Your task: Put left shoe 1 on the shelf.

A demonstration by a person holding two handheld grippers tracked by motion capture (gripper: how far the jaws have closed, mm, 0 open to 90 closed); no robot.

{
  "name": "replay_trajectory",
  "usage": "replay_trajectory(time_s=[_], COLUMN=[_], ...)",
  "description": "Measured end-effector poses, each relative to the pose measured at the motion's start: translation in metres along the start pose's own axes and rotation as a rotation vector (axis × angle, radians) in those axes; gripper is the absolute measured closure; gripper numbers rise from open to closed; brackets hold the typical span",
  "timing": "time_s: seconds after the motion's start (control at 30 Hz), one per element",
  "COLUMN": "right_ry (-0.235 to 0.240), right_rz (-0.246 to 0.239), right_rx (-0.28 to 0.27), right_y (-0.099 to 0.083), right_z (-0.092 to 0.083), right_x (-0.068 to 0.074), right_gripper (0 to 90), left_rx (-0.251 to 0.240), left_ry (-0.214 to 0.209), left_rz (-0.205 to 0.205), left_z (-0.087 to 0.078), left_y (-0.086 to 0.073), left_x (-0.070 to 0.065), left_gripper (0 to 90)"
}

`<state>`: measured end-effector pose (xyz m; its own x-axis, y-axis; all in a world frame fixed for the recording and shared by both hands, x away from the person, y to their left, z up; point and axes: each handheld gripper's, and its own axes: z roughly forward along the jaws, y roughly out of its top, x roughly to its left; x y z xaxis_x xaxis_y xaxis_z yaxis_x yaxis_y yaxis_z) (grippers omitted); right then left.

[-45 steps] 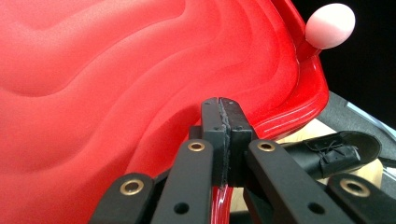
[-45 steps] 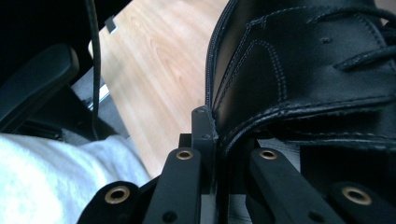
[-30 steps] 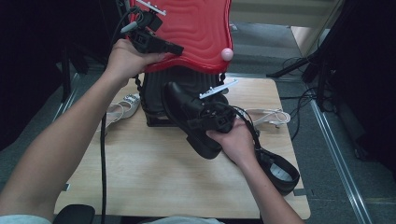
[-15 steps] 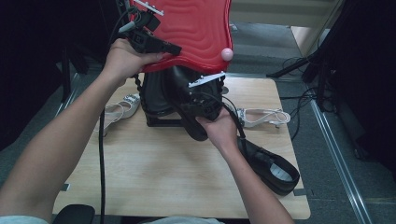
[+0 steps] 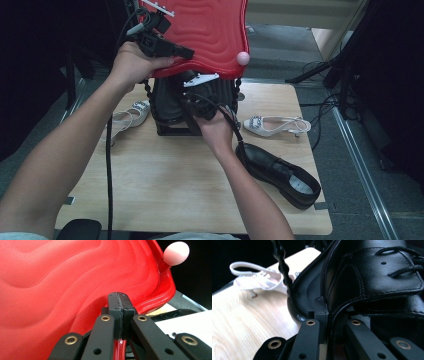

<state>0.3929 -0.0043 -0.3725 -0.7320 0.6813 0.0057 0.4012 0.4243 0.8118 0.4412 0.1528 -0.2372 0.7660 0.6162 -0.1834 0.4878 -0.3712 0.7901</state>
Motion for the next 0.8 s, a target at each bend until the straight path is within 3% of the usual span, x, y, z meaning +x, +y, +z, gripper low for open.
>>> replay_trajectory(time_s=[0.13,0.33,0.47,0.53,0.6,0.67,0.7,0.8], right_ry=[-0.012,-0.049,-0.052,-0.042,-0.003,-0.005,-0.019,-0.007], right_rz=[0.015,-0.007,-0.014,0.004,0.048,0.046,0.021,0.025], right_rx=[-0.024,-0.056,-0.032,-0.028,-0.030,-0.031,-0.033,-0.023], right_y=[0.002,0.004,0.006,0.007,0.009,0.009,0.009,0.009], right_z=[0.007,0.013,0.017,0.019,0.020,0.021,0.021,0.024], right_x=[0.003,0.006,0.009,0.010,0.010,0.012,0.015,0.018], right_gripper=[86.9,86.0,83.2,79.6,71.3,69.9,68.3,64.9], left_rx=[0.001,-0.003,-0.001,-0.003,-0.005,-0.006,-0.006,-0.006], left_ry=[0.001,0.001,-0.002,0.001,0.003,0.001,0.001,0.002], left_rz=[-0.001,-0.007,-0.004,-0.004,-0.003,-0.004,-0.004,0.001], left_z=[0.000,0.000,0.000,0.000,0.000,0.001,0.000,0.000], left_y=[0.000,0.000,0.000,0.000,0.000,0.000,0.000,0.000], left_x=[0.000,0.000,0.001,0.000,0.000,0.000,0.000,0.000], left_gripper=[90.0,90.0,90.0,90.0,90.0,90.0,90.0,90.0])
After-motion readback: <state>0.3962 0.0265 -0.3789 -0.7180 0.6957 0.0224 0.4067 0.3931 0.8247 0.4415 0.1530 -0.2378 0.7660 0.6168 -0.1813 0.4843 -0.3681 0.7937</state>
